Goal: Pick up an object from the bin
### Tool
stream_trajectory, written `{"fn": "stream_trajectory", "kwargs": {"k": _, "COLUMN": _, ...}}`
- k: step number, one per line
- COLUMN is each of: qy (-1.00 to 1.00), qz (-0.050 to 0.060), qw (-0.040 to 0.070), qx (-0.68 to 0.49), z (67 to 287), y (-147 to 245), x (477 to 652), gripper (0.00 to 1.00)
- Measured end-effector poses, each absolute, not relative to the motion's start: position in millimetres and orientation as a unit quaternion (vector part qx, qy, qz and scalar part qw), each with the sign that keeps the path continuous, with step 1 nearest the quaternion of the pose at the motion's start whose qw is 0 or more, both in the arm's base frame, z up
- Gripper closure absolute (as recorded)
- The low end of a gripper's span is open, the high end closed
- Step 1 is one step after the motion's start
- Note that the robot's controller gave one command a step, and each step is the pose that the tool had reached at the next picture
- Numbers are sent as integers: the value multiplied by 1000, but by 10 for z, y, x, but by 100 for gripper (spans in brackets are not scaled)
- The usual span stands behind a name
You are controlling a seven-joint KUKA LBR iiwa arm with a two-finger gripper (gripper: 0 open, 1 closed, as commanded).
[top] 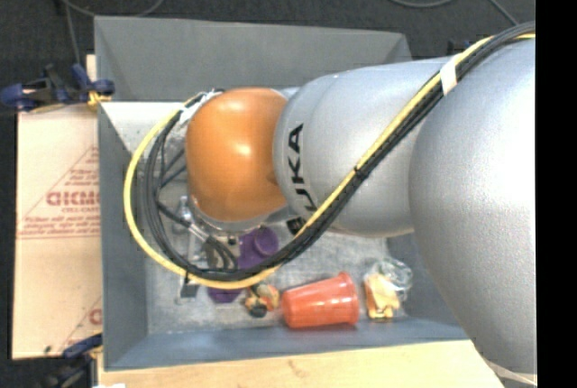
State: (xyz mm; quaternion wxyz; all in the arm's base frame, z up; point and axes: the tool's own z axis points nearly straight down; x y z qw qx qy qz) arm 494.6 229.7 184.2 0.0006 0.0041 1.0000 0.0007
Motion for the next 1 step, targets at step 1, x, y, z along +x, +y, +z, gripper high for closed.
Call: {"fn": "stream_trajectory", "kwargs": {"k": 1, "qy": 1000, "qz": 1, "qw": 1, "qx": 4, "z": 1842, "y": 2297, "x": 4946, "gripper": 0}}
